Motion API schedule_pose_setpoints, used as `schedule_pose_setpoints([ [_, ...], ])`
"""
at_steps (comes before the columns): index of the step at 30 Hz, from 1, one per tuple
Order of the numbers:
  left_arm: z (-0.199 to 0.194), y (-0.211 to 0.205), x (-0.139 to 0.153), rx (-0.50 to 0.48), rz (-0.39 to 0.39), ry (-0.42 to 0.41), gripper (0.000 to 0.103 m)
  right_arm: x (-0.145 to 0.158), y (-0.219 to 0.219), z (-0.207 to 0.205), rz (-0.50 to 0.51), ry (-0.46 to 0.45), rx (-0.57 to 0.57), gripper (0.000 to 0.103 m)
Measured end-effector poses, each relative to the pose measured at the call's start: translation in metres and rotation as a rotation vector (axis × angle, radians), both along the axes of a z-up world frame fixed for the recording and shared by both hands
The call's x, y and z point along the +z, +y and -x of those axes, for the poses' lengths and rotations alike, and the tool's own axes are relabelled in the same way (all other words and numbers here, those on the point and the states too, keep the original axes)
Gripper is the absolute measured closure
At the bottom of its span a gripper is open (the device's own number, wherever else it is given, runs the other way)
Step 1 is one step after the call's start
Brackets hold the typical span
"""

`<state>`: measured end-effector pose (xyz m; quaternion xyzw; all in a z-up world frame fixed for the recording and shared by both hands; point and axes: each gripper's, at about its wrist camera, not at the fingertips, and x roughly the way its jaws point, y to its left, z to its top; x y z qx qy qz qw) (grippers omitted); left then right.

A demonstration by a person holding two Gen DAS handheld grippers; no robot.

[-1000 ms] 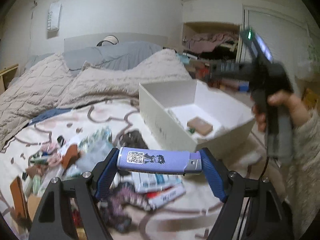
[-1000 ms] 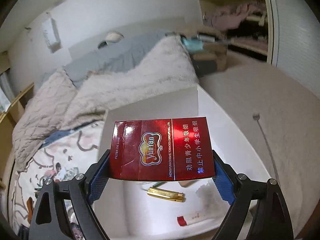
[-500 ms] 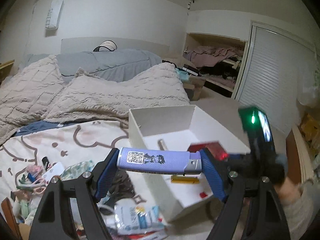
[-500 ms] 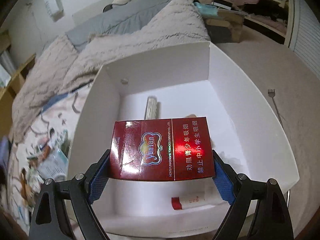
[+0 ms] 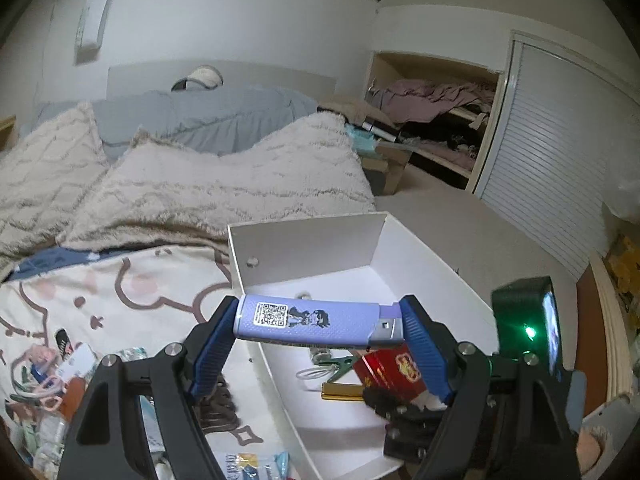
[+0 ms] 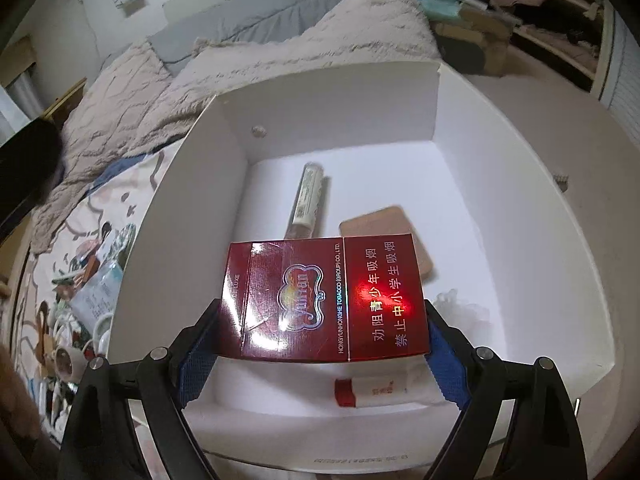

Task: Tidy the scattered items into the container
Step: 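Open right gripper to drop the cigarette box while left gripper lowers the lighter inside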

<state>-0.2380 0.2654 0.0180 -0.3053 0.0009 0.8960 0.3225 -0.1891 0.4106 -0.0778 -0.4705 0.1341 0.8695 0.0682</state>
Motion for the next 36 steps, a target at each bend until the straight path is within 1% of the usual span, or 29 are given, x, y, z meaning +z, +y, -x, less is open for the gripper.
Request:
schedule_pose_setpoints([
  [3,0.010,0.005,-0.007,0.013,0.009,-0.043,0.023,-0.001,-0.004,-0.001,-0.016,-0.014,0.023,0.012],
  [7,0.017,0.013,-0.013,0.025,0.040,-0.051,0.023,0.000,-0.010,-0.004,-0.048,-0.018,0.050,0.012],
  [8,0.018,0.014,-0.014,0.026,0.045,-0.054,0.023,0.001,-0.011,-0.005,-0.054,-0.013,0.059,0.010],
  [9,0.020,0.016,-0.015,0.029,0.049,-0.059,0.023,0.002,-0.011,-0.006,-0.061,-0.004,0.071,0.002],
  [10,0.020,0.018,-0.015,0.030,0.051,-0.062,0.023,0.003,-0.012,-0.008,-0.064,0.005,0.081,0.000],
  [12,0.023,0.023,-0.017,0.031,0.061,-0.073,0.023,0.008,-0.012,-0.012,-0.070,0.024,0.095,0.000],
  [18,0.024,0.046,-0.023,0.002,0.099,-0.108,0.023,0.022,0.005,-0.031,-0.101,0.056,0.043,0.000],
  [20,0.024,0.056,-0.025,-0.015,0.117,-0.113,0.023,0.026,0.015,-0.039,-0.082,0.072,0.020,0.000],
  [23,0.025,0.075,-0.034,-0.047,0.166,-0.154,0.023,0.032,0.026,-0.049,-0.053,0.100,0.005,0.000],
  [26,0.030,0.089,-0.046,-0.067,0.206,-0.210,0.023,0.033,0.029,-0.053,-0.076,0.100,0.001,0.000],
  [30,0.039,0.104,-0.066,-0.075,0.269,-0.288,0.023,0.030,0.025,-0.054,-0.068,0.099,0.034,0.000],
  [32,0.042,0.105,-0.070,-0.071,0.299,-0.317,0.023,0.032,0.023,-0.056,-0.080,0.103,0.047,0.000],
  [36,0.040,0.106,-0.074,-0.070,0.359,-0.315,0.023,0.034,0.024,-0.059,-0.088,0.109,0.039,0.000],
])
